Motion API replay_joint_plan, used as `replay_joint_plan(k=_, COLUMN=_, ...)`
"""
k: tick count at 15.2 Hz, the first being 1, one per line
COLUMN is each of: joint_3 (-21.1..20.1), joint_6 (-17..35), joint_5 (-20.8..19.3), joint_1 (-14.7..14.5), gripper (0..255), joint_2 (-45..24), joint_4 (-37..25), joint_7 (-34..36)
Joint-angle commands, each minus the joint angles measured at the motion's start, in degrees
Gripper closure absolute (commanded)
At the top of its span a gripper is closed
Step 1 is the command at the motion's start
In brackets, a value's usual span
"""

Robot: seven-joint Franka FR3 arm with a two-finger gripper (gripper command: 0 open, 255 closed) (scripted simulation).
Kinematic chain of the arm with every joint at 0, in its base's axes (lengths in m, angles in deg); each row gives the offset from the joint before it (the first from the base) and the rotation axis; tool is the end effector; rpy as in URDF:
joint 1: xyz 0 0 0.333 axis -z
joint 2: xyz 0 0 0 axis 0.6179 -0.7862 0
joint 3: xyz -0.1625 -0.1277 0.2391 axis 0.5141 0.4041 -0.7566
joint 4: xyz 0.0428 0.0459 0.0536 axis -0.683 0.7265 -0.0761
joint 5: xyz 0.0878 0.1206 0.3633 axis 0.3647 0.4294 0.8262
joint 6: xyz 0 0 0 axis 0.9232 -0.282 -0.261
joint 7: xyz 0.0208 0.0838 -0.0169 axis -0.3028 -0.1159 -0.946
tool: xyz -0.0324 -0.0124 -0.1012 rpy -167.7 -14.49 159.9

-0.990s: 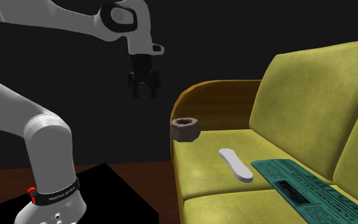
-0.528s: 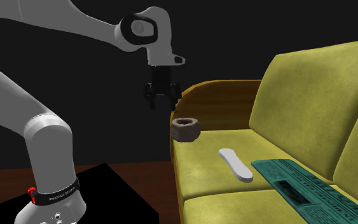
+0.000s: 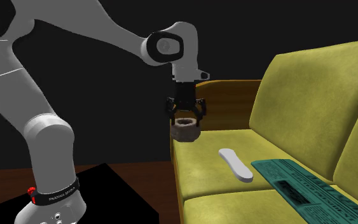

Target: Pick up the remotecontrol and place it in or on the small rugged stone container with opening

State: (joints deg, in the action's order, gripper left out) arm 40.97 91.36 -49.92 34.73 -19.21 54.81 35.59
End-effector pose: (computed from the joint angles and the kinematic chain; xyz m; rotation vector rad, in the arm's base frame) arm 0.3750 -0.2638 0.4836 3.0276 0.7452 -0.0241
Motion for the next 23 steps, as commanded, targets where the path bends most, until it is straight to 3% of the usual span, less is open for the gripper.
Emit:
replay_joint_plan(k=1, joint_3=3.2, joint_6=2.3, joint_5=2.4, joint_1=-1.6, gripper=0, joint_2=-5.5, joint_4=-3.1, joint_7=-5.4)
replay_joint_plan(k=7, joint_3=10.2, joint_6=6.8, joint_5=14.8, joint_1=-3.1, gripper=0, joint_2=-23.1, joint_4=-12.5, joint_7=-23.9)
replay_joint_plan(k=10, joint_3=10.2, joint_6=6.9, joint_5=22.7, joint_1=-0.6, gripper=0, joint_2=-32.6, joint_4=-18.6, joint_7=-33.2)
replay_joint_plan(k=14, joint_3=7.1, joint_6=5.4, joint_5=30.7, joint_1=5.4, gripper=0, joint_2=-44.1, joint_4=-28.2, joint_7=-42.8)
replay_joint_plan(k=16, joint_3=5.0, joint_6=4.2, joint_5=33.4, joint_1=8.7, gripper=0, joint_2=-49.3, joint_4=-33.7, joint_7=-46.2)
replay_joint_plan(k=23, joint_3=3.7, joint_6=7.7, joint_5=35.0, joint_1=9.5, gripper=0, joint_2=-51.6, joint_4=-32.0, joint_7=-47.4)
